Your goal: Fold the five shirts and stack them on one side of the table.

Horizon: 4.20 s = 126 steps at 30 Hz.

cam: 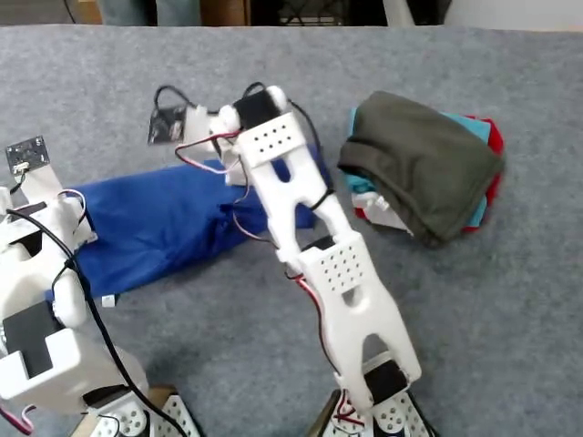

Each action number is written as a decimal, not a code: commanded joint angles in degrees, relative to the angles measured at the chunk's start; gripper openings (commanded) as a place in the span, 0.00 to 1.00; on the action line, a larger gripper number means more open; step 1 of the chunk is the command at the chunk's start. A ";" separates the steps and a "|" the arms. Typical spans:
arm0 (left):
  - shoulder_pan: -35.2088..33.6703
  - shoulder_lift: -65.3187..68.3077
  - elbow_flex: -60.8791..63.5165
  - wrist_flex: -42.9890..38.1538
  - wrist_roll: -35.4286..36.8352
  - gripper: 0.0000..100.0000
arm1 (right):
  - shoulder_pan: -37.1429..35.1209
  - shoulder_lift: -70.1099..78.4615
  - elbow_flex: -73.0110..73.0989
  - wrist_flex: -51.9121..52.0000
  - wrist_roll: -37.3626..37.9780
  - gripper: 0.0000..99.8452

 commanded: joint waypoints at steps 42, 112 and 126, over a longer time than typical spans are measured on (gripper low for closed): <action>-0.22 -0.35 -2.68 -0.70 0.70 0.03 | 5.80 5.49 -3.65 -17.67 -10.11 0.01; -21.76 48.26 -79.96 62.42 -25.76 0.03 | 2.20 -29.93 7.16 0.53 -28.40 0.01; -25.45 49.32 -91.82 65.32 -29.63 0.03 | 7.38 -34.68 7.16 0.35 -28.31 0.01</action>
